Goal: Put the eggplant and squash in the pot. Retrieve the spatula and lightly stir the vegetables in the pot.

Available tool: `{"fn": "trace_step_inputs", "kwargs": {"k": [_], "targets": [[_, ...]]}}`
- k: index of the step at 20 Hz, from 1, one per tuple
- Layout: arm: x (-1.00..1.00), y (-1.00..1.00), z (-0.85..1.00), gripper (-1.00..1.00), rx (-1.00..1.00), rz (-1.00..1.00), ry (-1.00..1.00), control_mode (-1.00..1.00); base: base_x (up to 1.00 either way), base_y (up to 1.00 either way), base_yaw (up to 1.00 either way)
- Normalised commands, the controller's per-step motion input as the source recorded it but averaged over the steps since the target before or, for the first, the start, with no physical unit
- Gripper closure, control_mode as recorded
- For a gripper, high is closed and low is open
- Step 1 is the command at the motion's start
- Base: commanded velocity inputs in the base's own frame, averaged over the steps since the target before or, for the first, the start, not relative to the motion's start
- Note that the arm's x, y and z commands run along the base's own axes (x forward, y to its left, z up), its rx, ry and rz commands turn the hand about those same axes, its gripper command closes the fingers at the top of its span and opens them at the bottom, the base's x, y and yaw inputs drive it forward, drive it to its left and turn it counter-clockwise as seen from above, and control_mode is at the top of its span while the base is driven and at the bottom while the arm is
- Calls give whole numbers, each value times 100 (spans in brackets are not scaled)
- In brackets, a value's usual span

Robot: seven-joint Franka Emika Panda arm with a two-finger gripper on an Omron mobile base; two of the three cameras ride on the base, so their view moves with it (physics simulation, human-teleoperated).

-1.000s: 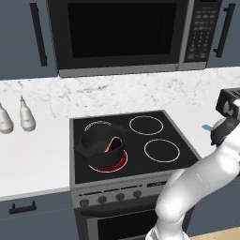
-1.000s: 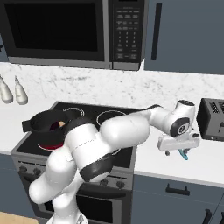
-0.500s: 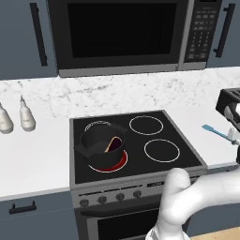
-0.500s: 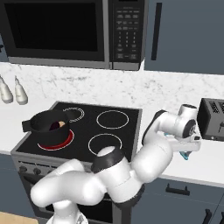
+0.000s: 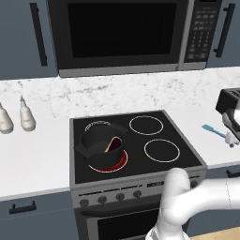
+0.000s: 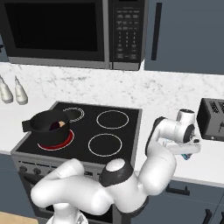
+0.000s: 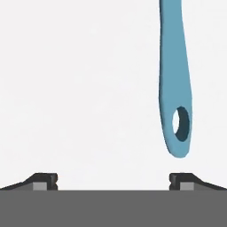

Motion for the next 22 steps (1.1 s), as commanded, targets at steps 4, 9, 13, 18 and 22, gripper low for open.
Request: {"fn": "trace_step_inputs", "kwargs": {"k": [4, 9, 13, 18, 22], "targets": [[0, -29, -2, -100, -3, 1, -21, -100, 0, 0, 0], [2, -22, -16, -100, 0, 3, -15, -100, 0, 0, 0], [26, 0, -50, -100, 0, 6, -9, -100, 0, 0, 0], [27, 0, -39, -100, 0, 7, -10, -100, 0, 0, 0], [36, 0, -27, -100, 0, 5, -5, -100, 0, 0, 0]]}}
